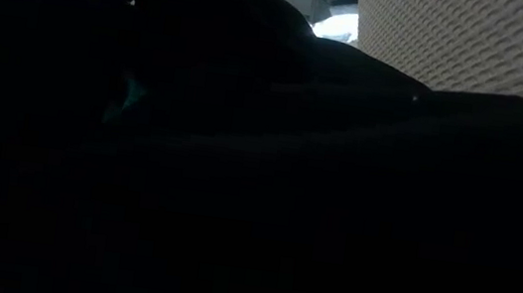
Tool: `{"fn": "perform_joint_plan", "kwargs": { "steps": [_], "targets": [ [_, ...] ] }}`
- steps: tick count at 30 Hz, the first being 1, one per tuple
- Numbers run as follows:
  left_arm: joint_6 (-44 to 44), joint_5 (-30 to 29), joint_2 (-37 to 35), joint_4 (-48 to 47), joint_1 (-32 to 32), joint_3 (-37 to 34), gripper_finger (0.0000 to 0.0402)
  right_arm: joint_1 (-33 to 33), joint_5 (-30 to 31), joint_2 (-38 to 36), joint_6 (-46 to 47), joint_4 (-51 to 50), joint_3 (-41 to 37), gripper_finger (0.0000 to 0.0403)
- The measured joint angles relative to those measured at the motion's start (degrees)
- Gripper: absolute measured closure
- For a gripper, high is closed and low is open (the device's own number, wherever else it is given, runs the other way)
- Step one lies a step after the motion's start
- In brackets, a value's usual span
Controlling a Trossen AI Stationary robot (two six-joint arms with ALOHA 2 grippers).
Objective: Sort clothes
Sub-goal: Put the white piece of clothing into the top white bin
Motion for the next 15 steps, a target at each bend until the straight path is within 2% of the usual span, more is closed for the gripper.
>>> {"fn": "perform_joint_plan", "kwargs": {
  "steps": [2,12,15],
  "targets": [
    [0.0,0.0,0.0,0.0,0.0,0.0,0.0398,-1.5,-0.2,0.0,-0.1,1.0,1.6,0.0395],
    [0.0,-0.1,0.0,0.1,0.0,0.0,0.0398,-8.3,-8.7,-0.5,-3.7,21.4,1.4,0.0391],
    [0.0,0.0,0.0,-0.1,0.0,0.0,0.0398,-9.7,-9.5,-0.5,-3.7,26.6,1.4,0.0390]
  ]
}}
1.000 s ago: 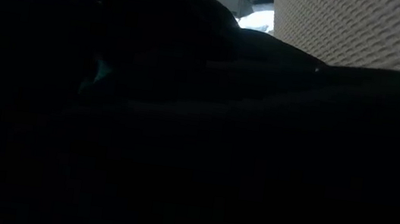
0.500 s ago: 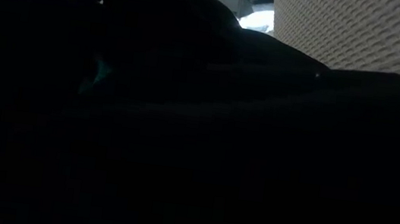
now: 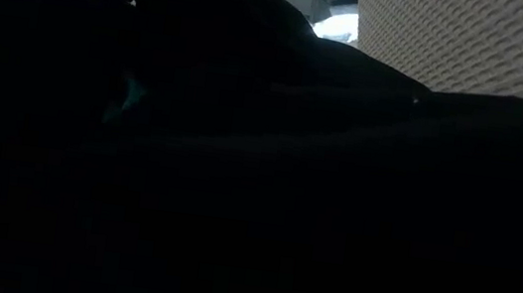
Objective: Sort clothes
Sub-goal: Put the white piece of clothing into the top white bin
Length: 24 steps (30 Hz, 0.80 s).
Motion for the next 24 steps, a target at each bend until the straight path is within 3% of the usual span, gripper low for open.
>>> {"fn": "perform_joint_plan", "kwargs": {
  "steps": [6,11,15,19,24],
  "targets": [
    [0.0,0.0,0.0,0.1,0.0,0.0,0.0398,-2.0,-0.3,-0.1,0.0,10.5,0.0,0.0390],
    [0.0,0.0,0.0,0.1,0.0,0.0,0.0398,-4.1,-5.5,0.1,-0.1,23.0,0.0,0.0390],
    [0.0,0.0,0.0,0.1,0.0,0.0,0.0398,-6.2,-6.1,0.7,-0.4,29.6,0.0,0.0389],
    [0.1,0.0,0.0,0.2,0.0,0.0,0.0398,-8.7,-6.1,1.3,-0.3,30.3,0.0,0.0389],
    [0.4,0.0,0.0,0.3,0.0,0.0,0.0398,-11.2,-6.1,2.3,3.2,20.9,0.0,0.0389]
  ]
}}
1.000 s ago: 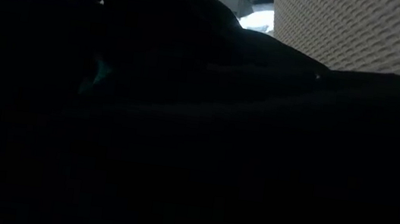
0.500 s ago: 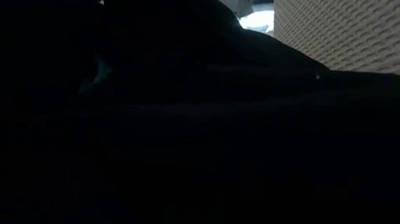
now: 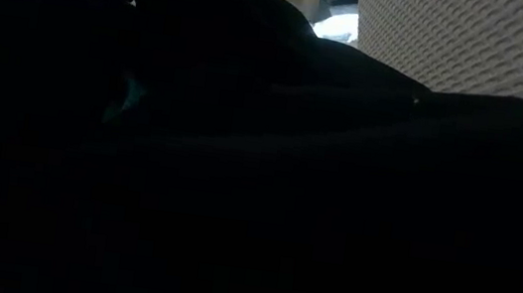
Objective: Sort clothes
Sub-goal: Put the white piece of clothing into the top white bin
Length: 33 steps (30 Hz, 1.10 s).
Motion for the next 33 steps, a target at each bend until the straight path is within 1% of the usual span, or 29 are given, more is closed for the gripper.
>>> {"fn": "perform_joint_plan", "kwargs": {
  "steps": [8,11,15,20,25,33],
  "targets": [
    [0.1,0.0,0.0,-0.1,0.0,0.0,0.0398,-0.5,-0.6,5.0,2.3,-16.8,-0.6,0.0389],
    [0.1,0.0,0.0,-0.2,0.0,0.0,0.0398,-0.4,-1.6,6.8,6.8,-22.1,-0.6,0.0389],
    [0.1,0.0,0.0,-0.2,0.0,0.0,0.0398,-0.4,-1.7,9.3,16.6,-31.8,-0.6,0.0389],
    [0.1,0.0,0.0,-0.2,0.0,0.0,0.0398,0.4,-1.5,11.8,19.8,-43.7,-0.6,0.0389],
    [0.1,0.0,0.0,-0.2,0.0,0.0,0.0398,1.7,-1.4,12.2,19.9,-49.3,-0.6,0.0389],
    [0.4,0.0,0.0,-0.2,0.0,0.0,0.0398,2.7,-1.1,12.6,19.9,-51.1,-0.5,0.0388]
  ]
}}
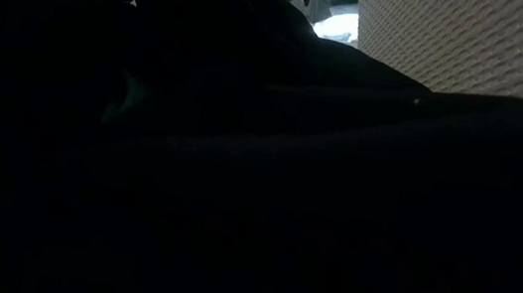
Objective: Sort clothes
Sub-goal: Put the white piece of clothing into the top white bin
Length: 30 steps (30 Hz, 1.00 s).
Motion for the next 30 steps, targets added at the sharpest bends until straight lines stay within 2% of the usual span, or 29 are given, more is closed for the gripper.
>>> {"fn": "perform_joint_plan", "kwargs": {
  "steps": [6,9,15,19,24,30],
  "targets": [
    [0.1,0.0,0.0,-0.1,0.0,0.0,0.0398,-0.1,1.5,0.5,2.8,-0.8,0.0,0.0377],
    [0.8,0.0,0.0,-0.9,0.0,0.0,0.0398,0.8,5.5,0.4,-0.7,-3.0,0.0,0.0342],
    [3.0,0.0,0.0,-1.6,0.0,0.0,0.0398,4.0,5.8,-1.1,-5.5,-5.3,0.7,0.0253],
    [2.9,0.0,0.0,-1.4,0.0,0.0,0.0398,6.6,6.5,-3.7,-10.9,-8.6,0.8,0.0215],
    [2.7,0.0,0.0,-1.7,0.0,0.0,0.0398,10.4,11.5,-8.5,-13.9,-16.5,0.8,0.0197],
    [2.4,0.0,0.0,-1.4,0.0,0.0,0.0398,14.9,13.3,-11.0,-13.8,-31.2,0.7,0.0204]
  ]
}}
